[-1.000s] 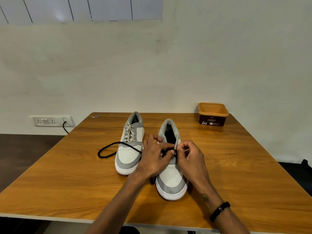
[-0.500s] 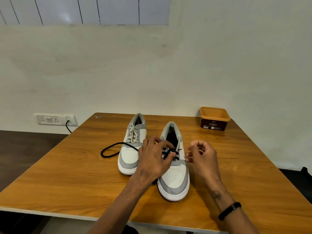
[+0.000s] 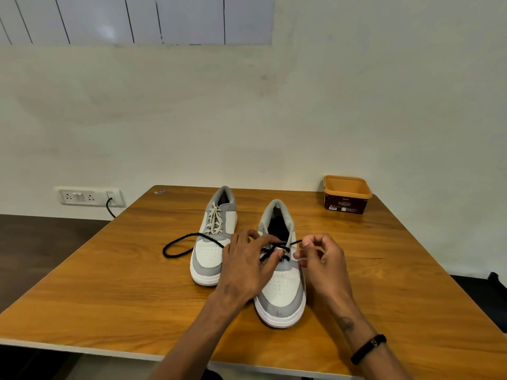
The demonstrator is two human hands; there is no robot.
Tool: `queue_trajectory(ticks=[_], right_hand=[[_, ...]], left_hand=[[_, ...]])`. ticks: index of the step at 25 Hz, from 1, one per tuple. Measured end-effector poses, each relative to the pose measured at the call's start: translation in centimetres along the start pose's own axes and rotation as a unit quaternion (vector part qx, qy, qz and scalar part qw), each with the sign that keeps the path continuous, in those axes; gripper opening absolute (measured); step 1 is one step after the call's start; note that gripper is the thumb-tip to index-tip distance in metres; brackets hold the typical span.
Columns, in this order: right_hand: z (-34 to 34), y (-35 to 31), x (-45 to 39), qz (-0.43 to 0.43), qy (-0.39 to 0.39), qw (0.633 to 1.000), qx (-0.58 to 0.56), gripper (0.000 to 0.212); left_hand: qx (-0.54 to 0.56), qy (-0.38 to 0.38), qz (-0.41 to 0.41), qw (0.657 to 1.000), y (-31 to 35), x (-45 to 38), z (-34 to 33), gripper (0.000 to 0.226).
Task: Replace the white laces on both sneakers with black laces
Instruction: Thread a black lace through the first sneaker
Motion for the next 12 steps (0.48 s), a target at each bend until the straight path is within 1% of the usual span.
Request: queue_trajectory(ticks=[1,3,5,7,8,9,10,11,12], right_hand=[[0.1,-0.2,0.0,-0.050,0.015,0.997,-0.056,0.010],[0.8,-0.9,-0.5,-0.143,0.050,0.973,-0.176,0.015],[2.0,-1.9,-1.7,-0.191,0.080,0.941,-0.268,0.019],[3.6,-2.8,-3.2,-0.230,0.122,0.896,-0.360,0.016],[4.4,-3.0,-3.8,-0.246,0.144,0.877,-0.387,0.014],[5.2,-3.2,-4.3,-0.240,0.161,0.882,-0.373,0.012],[5.8,-3.2,-4.6,-0.209,0.161,0.912,-0.313,0.012],[6.1,-3.2,-4.5,-0.158,0.142,0.953,-0.218,0.012],[6.0,-3.0,-4.0,-0.097,0.107,0.983,-0.117,0.012]], left_hand=[[-0.003,0.003,-0.003,1.000,-0.1,0.1,0.0,0.036],[-0.004,0.005,-0.011,1.000,-0.3,0.2,0.1,0.036],[-0.007,0.009,-0.017,1.000,-0.5,0.2,0.3,0.038],[-0.011,0.010,-0.018,1.000,-0.6,0.2,0.2,0.039],[-0.012,0.011,-0.016,1.000,-0.6,0.3,0.1,0.039],[-0.011,0.013,-0.016,1.000,-0.6,0.3,0.1,0.039],[-0.009,0.018,-0.021,1.000,-0.5,0.4,0.0,0.038],[0.000,0.025,-0.026,0.999,-0.4,0.5,0.0,0.039],[0.022,0.035,-0.027,0.999,-0.3,0.8,0.0,0.041]])
Point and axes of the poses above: each hand's wrist, its own x-axis away from the middle knuckle, its own z-axis out of the back of the hand, y = z × x, the point moved 1 cm from there along -x, towards the middle knuckle, and after that the axes turned 13 degrees about y, right-handed, at the moved point
